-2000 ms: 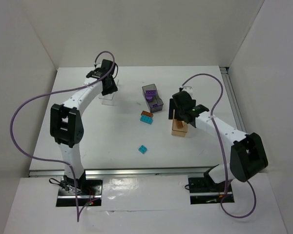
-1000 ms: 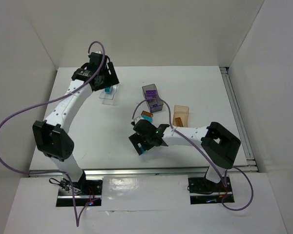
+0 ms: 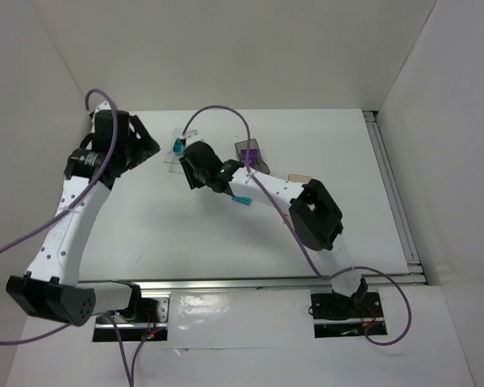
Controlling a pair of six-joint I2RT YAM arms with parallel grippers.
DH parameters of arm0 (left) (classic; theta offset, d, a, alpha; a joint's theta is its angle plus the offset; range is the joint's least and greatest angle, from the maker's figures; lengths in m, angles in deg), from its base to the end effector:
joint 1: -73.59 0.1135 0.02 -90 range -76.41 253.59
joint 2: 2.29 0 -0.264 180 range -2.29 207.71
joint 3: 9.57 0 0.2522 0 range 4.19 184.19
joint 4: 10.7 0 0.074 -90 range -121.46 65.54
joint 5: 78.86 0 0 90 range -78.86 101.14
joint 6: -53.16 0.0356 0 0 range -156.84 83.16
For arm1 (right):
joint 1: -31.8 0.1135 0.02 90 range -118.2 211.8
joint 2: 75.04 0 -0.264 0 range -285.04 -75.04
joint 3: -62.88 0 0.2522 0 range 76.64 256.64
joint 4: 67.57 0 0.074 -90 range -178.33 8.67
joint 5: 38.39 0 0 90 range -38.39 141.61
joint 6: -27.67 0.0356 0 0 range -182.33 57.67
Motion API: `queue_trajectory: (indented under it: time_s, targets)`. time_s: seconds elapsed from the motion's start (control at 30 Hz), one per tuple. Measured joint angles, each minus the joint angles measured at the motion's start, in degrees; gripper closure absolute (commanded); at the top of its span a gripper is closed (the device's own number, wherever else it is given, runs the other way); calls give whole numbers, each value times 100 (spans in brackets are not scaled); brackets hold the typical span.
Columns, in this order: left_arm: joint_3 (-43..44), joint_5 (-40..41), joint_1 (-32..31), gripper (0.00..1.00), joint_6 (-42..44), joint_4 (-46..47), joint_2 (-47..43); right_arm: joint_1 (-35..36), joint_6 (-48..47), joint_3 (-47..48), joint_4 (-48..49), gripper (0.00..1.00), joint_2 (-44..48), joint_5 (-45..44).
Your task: Sort the legos into containers by color
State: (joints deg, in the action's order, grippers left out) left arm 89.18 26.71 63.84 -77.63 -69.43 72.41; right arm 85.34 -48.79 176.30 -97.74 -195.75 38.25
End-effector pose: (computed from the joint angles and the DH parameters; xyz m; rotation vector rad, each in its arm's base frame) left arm 0.2674 -0.0363 0.4093 -0.7248 2.0334 -0.2155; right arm 0.2985 0.3902 0.2424 -0.6411 2.1379 0.3901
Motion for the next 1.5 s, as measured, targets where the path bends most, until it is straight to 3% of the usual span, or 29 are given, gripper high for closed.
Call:
queue_trajectory:
  time_s: [0.23, 0.53, 0.7, 0.77, 0.83, 0.97, 1.07, 1.2, 1.33, 1.5]
  targets:
    - [-728, -33, 348, 18, -603, 175, -1027, -608, -103, 1631, 221, 71, -1287, 98]
    - [-855, -168, 494, 19, -616, 308, -953, -719, -278, 3407, 382, 62, -2481, 400]
    - [-855, -208, 560, 16, -586, 306, -951, -761, -232, 3504, 619, 17, -2684, 568]
    - [-855, -219, 562, 9, -557, 306, -953, -782, -256, 3486, 682, 16, -2732, 610]
    - [-855, -234, 562, 9, -542, 306, -964, -785, -278, 3370, 798, 16, -2717, 627]
    - [-914, -332, 562, 16, -459, 332, -999, -785, -306, 2767, 992, 22, -2374, 492]
    - [-1073, -520, 529, 19, -415, 402, -984, -785, -326, 1561, 1123, 26, -1537, 262]
    - [-1366, -605, 87, 19, -417, 584, -614, -828, -243, -315, 1209, 26, 103, -116]
    - [-1499, -723, -651, 17, -474, 750, 210, -973, 26, -2468, 1370, 18, 2293, -479]
    - [-1419, -671, -1703, 15, -758, 1043, 1458, -1215, 354, -3842, 1156, 14, 4306, -1025]
